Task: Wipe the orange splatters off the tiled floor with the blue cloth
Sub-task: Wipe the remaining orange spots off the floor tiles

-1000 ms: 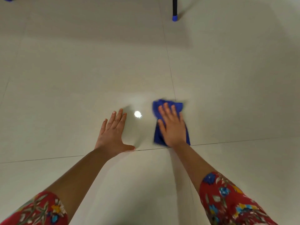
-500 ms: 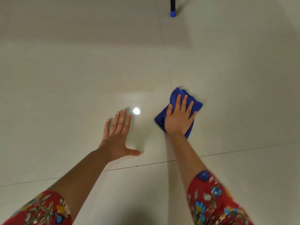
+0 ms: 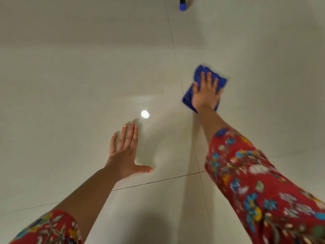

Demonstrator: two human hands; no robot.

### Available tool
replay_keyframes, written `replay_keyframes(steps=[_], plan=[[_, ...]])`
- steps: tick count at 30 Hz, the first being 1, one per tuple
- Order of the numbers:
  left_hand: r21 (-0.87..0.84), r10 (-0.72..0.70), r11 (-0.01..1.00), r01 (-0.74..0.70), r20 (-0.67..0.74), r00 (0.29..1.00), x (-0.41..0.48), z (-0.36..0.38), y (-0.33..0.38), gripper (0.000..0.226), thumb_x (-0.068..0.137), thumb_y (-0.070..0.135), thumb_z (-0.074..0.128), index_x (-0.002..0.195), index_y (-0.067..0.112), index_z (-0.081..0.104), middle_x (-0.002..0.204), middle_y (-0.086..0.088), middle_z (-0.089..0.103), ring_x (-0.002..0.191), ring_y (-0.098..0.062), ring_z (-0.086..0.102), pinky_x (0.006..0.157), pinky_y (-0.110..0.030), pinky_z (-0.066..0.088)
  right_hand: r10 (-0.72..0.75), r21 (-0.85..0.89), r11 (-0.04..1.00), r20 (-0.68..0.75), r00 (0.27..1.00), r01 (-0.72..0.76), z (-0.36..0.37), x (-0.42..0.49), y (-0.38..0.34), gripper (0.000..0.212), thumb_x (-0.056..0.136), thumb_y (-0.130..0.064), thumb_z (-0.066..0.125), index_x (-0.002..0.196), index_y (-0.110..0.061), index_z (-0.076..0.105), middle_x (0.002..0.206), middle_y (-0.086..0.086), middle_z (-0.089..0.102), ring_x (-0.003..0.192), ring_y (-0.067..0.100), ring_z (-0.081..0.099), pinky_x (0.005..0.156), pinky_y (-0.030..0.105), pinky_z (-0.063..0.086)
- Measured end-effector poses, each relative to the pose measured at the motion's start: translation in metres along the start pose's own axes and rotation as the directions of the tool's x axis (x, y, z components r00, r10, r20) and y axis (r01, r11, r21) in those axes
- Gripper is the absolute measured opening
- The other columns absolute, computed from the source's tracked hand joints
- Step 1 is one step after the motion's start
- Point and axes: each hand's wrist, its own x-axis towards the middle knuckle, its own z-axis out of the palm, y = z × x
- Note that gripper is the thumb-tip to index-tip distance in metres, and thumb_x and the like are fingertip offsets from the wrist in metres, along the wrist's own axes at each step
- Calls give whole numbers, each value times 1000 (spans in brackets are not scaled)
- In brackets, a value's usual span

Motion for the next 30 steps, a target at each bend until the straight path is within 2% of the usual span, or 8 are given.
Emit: replay_keyframes(steps=[8, 12, 17, 21, 23, 26, 28, 30], plan=[[-6, 4, 1000, -4, 3, 1000, 1, -1, 0, 144, 51, 92, 47, 137, 17, -40, 143, 4, -49, 132, -15, -45, 106, -40, -31, 330, 41, 944, -31, 944, -329, 3, -50, 37, 56, 102, -43, 15, 154, -27, -1, 163, -3, -3, 149, 25, -4, 119, 50, -2], [3, 3, 1000, -3, -4, 1000, 0, -2, 0, 143, 51, 91, 48, 136, 17, -41, 142, 4, -50, 132, -15, -46, 105, -39, -31, -101, -36, 994, -18, 995, 100, 12, -43, -34, 59, 98, -44, 18, 154, -25, 13, 162, 1, 12, 149, 28, 10, 119, 49, 10], [7, -6, 1000, 6, 32, 999, -2, -6, 2, 144, 54, 88, 52, 137, 16, -41, 144, 2, -48, 132, -17, -45, 113, -45, -21, -533, 22, 846, 94, 841, 533, 26, -192, -3, 57, 98, -47, 28, 152, -32, 20, 161, -8, 16, 150, 21, 7, 120, 45, 11], [-7, 4, 1000, -4, 29, 1000, -2, -6, 3, 144, 52, 90, 50, 137, 17, -41, 143, 4, -49, 132, -15, -45, 113, -45, -22, 64, -71, 996, 18, 998, -63, 18, -224, 117, 65, 91, -60, 22, 152, -38, 15, 161, -8, 11, 149, 31, 3, 114, 60, 9], [-13, 3, 1000, -3, 18, 1000, -3, -6, 2, 143, 51, 91, 48, 137, 17, -40, 142, 5, -51, 131, -14, -46, 109, -42, -26, 321, -59, 946, 19, 947, -319, 9, -187, 135, 61, 95, -59, 18, 152, -41, 5, 162, -9, 4, 148, 33, -2, 113, 62, 8], [-13, 9, 1000, -9, 2, 1000, -2, -4, 1, 144, 50, 92, 47, 136, 18, -41, 142, 6, -51, 131, -14, -46, 103, -38, -32, 400, 31, 916, 3, 917, -399, -3, -110, 108, 58, 101, -50, 20, 153, -36, 1, 163, -6, 0, 149, 32, -4, 117, 56, 3], [-13, 11, 1000, -11, -4, 1000, -1, -4, 1, 144, 50, 92, 47, 136, 18, -41, 143, 5, -49, 132, -14, -45, 105, -38, -30, 245, 19, 969, -9, 969, -245, -1, -80, 67, 57, 102, -43, 24, 154, -28, 7, 163, 0, 6, 149, 32, 3, 118, 51, 8], [-4, 12, 1000, -12, -10, 1000, -1, -3, 0, 144, 50, 91, 47, 138, 18, -39, 145, 4, -47, 133, -14, -44, 111, -42, -24, -149, -14, 989, 9, 989, 149, 10, -99, 27, 56, 100, -39, 30, 153, -25, 19, 161, 1, 18, 148, 31, 13, 117, 46, 16]])
